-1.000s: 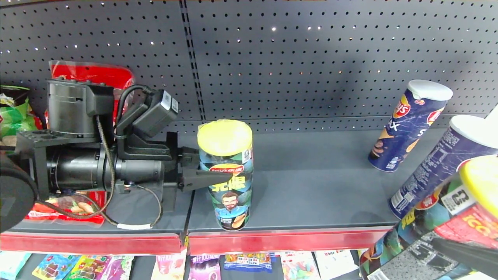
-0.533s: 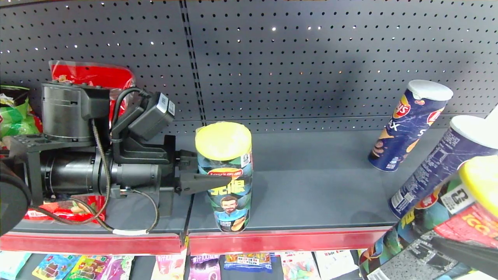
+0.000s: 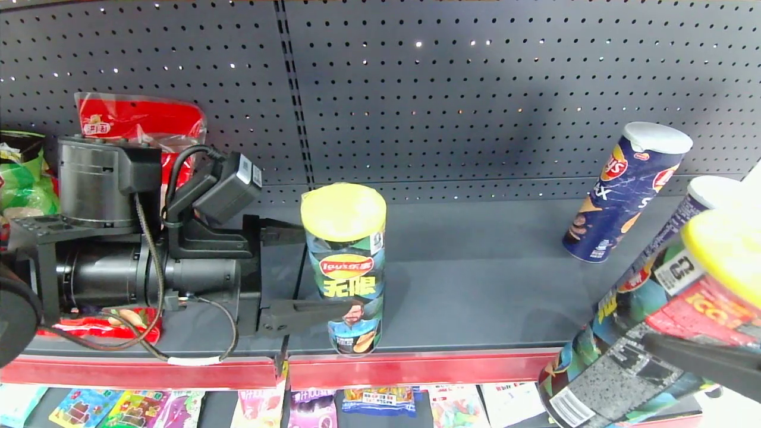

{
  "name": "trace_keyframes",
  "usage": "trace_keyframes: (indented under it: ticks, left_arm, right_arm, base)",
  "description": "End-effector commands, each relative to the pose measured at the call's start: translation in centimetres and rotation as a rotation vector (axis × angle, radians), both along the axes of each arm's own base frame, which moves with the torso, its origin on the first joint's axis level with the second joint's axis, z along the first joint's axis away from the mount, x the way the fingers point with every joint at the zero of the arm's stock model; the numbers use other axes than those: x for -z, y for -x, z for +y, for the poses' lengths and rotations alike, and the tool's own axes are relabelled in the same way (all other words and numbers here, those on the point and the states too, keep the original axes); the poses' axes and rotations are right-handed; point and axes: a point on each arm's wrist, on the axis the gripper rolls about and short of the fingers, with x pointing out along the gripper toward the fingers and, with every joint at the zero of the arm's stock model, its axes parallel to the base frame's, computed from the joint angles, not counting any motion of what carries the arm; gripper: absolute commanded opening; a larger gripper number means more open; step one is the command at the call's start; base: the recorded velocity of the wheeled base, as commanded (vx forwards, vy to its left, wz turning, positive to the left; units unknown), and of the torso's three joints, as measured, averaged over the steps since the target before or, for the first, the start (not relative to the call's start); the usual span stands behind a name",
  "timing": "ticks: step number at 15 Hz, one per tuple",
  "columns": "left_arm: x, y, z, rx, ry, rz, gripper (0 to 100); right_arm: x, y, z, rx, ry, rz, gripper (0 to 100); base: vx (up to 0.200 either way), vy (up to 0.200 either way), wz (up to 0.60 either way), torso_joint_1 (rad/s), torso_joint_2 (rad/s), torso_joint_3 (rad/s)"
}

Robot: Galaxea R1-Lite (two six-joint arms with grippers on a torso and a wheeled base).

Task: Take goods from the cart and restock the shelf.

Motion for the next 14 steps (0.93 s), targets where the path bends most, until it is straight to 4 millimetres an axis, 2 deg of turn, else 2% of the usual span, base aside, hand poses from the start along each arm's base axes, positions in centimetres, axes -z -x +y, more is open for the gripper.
trace_keyframes:
  ticks: [1,3,4,5,9,14]
  left_arm:
    - [0.4,1.6,1.2,-0.025,-0.005,0.009,100]
    - [0.9,2.9,2.2,-0.053,-0.013,0.017,100]
    - [0.9,2.9,2.3,-0.055,-0.014,0.017,100]
    - [1.3,4.0,3.2,-0.102,-0.025,0.015,100]
    - [1.9,6.2,4.8,-0.144,-0.023,0.014,100]
    - [1.5,7.6,5.7,-0.189,0.006,0.012,100]
  right_arm:
    - [-1.1,-2.1,1.3,-0.004,0.01,0.015,0]
    - [-1.6,-3.6,2.2,-0.005,0.017,0.028,0]
    - [-1.6,-3.7,2.2,-0.005,0.018,0.029,0]
    - [-2.1,-5.1,3.1,-0.008,0.024,0.033,0]
    - [-3.5,-8.1,5.6,-0.012,0.032,0.027,0]
    - [-4.2,-10.2,9.1,-0.005,0.055,0.009,0]
  base:
    - [0.0,0.0,0.0,0.0,0.0,0.0]
    - [0.0,0.0,0.0,0.0,0.0,0.0]
    - [0.0,0.0,0.0,0.0,0.0,0.0]
    - [0.0,0.0,0.0,0.0,0.0,0.0]
    - [0.0,0.0,0.0,0.0,0.0,0.0]
    - [0.0,0.0,0.0,0.0,0.0,0.0]
